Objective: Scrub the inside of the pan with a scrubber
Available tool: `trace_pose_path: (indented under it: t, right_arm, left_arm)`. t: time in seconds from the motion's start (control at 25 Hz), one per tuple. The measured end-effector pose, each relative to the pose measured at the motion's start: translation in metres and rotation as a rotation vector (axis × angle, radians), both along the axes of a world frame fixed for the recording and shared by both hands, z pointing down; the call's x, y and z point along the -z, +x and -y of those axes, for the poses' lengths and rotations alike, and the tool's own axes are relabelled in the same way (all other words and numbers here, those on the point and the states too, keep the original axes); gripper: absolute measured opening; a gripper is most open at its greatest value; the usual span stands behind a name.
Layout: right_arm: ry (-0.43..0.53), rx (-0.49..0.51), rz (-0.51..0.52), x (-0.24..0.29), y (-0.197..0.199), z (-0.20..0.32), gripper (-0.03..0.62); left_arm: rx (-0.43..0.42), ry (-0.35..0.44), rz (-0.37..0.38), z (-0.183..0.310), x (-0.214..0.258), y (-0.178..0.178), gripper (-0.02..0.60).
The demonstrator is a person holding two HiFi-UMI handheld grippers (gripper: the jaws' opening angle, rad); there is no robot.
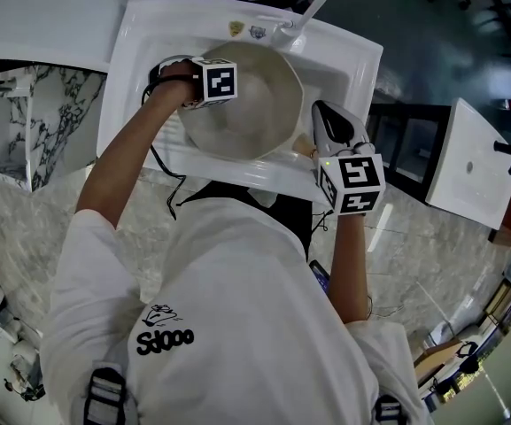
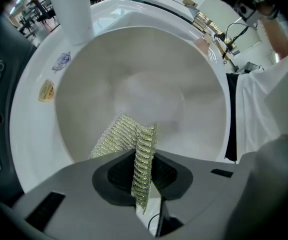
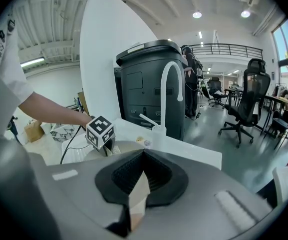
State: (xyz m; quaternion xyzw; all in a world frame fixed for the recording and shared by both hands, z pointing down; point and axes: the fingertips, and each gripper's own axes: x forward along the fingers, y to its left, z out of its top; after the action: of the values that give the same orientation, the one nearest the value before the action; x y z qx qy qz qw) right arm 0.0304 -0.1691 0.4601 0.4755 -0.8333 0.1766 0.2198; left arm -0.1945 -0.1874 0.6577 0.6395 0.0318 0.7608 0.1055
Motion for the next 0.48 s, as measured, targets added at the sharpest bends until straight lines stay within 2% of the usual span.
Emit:
trace_pose_path:
  t: [0.16,0.32,0.48]
  right_arm:
    - [-0.009,-0.005,0.000,-0.002,0.004,-0.001,0.011]
    - [-0.015,-0.012,0.001,-0.004,0.008,-0.003,0.011]
    - [-0.023,-0.016,0.000,-0.007,0.012,-0.005,0.009]
  left_arm:
    - [-0.010,0.105,0.015,0.015,-0.011,0.006,0.064]
    - [-0.083,0.213,0.057,0.030,-0.026,0.014,0.063]
    - [-0.098,0.237,0.067,0.039,-0.035,0.024,0.064]
